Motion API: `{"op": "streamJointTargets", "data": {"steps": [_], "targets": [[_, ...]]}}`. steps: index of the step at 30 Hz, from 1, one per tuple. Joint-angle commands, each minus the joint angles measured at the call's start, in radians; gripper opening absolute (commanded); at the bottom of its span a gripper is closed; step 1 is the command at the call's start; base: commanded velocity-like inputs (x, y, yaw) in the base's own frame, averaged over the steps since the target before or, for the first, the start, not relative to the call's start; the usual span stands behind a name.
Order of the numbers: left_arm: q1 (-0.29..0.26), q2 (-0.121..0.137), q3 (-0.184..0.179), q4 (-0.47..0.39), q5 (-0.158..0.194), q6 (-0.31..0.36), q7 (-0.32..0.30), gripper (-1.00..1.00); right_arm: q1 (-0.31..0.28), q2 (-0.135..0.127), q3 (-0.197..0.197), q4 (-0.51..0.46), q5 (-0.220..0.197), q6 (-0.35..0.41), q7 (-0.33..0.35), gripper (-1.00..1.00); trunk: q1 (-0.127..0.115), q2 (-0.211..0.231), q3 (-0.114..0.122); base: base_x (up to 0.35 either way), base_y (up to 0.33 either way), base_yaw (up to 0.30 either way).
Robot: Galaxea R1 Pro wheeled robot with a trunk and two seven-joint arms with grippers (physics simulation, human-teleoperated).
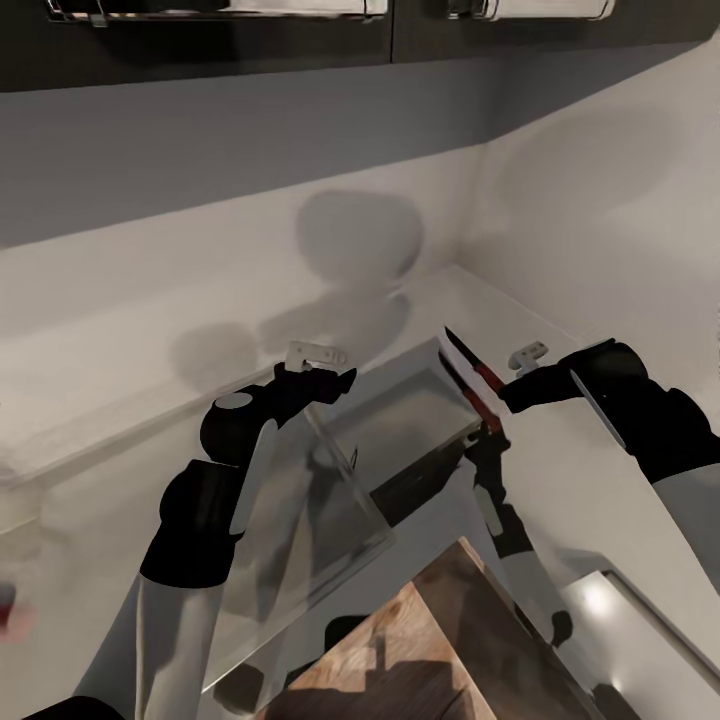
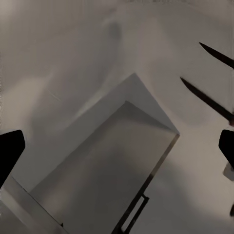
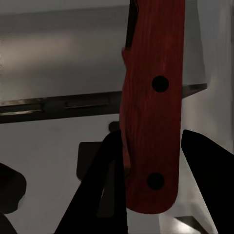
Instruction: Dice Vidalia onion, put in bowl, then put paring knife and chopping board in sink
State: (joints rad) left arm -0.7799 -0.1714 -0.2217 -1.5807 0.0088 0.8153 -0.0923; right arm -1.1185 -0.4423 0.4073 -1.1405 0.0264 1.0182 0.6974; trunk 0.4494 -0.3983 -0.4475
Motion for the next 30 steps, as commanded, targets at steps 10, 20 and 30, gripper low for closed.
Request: {"op": "streamJointTargets", "data": {"steps": [10,20,30], "targets": [[-0.001,0.000,-0.002,-0.001,0.000,0.005,-0.003,1.00,-0.001,-0.001,0.002,-0.001,0.003,0.003,0.004,-1.00,0.001,-0.002,0.015,-0.144,0.000,0.000],[-0.001,0.000,-0.007,0.012,0.000,0.005,-0.003,1.00,-0.001,-0.001,0.001,-0.001,0.001,-0.001,0.006,-1.00,0.001,-0.002,0.031,-0.243,0.000,0.000],[-0.001,0.001,-0.008,0.048,0.001,0.005,-0.004,1.00,-0.001,-0.001,-0.002,-0.001,0.001,0.000,0.007,-1.00,0.001,-0.002,0.046,-0.026,0.000,-0.003]]}}
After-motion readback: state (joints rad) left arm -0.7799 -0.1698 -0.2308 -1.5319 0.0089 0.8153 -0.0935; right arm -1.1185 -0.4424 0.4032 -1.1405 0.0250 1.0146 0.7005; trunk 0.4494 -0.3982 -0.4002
